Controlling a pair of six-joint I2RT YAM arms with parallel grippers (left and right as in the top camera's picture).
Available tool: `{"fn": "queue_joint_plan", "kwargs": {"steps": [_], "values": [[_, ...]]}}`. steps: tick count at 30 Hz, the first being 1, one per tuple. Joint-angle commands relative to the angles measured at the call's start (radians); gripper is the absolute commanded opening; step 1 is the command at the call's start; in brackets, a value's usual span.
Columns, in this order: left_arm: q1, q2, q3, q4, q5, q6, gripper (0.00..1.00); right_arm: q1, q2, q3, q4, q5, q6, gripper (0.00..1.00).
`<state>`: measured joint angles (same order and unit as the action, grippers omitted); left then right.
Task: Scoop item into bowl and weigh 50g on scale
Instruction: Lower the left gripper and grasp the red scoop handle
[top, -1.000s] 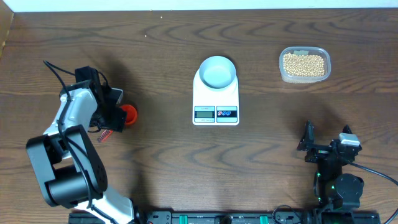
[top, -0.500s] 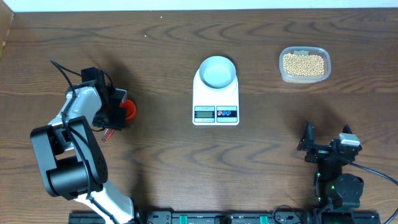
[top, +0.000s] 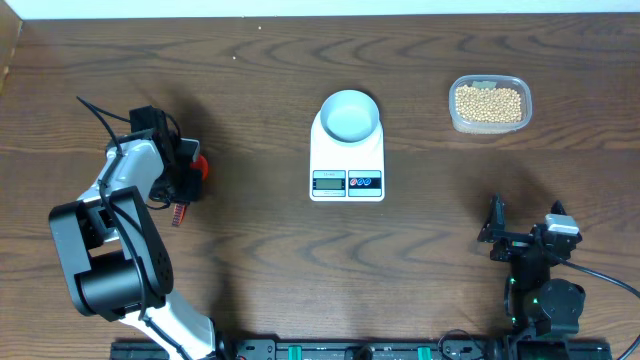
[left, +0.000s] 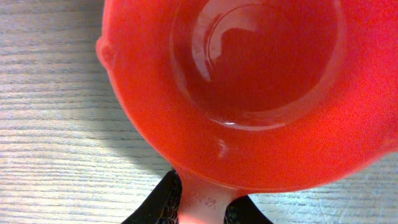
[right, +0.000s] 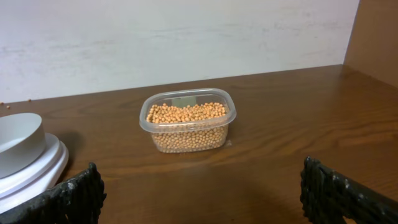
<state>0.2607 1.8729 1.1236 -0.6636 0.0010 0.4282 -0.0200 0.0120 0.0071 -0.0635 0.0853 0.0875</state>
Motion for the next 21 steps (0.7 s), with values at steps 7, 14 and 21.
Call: {"fn": "queue_joint_plan", "kwargs": {"steps": [7,14,21], "values": [[0.0,0.009,-0.007,0.004,-0.004,-0.063,0.12,0.009,-0.007,-0.002,-0.004,0.002,0.008,0.99],[0.0,0.009,-0.007,0.015,-0.004,-0.114,0.08,0.009,-0.007,-0.002,-0.004,0.002,0.008,0.99],[0.0,0.008,-0.003,0.041,-0.005,-0.202,0.07,0.009,-0.007,-0.002,-0.004,0.002,0.009,0.99]]}}
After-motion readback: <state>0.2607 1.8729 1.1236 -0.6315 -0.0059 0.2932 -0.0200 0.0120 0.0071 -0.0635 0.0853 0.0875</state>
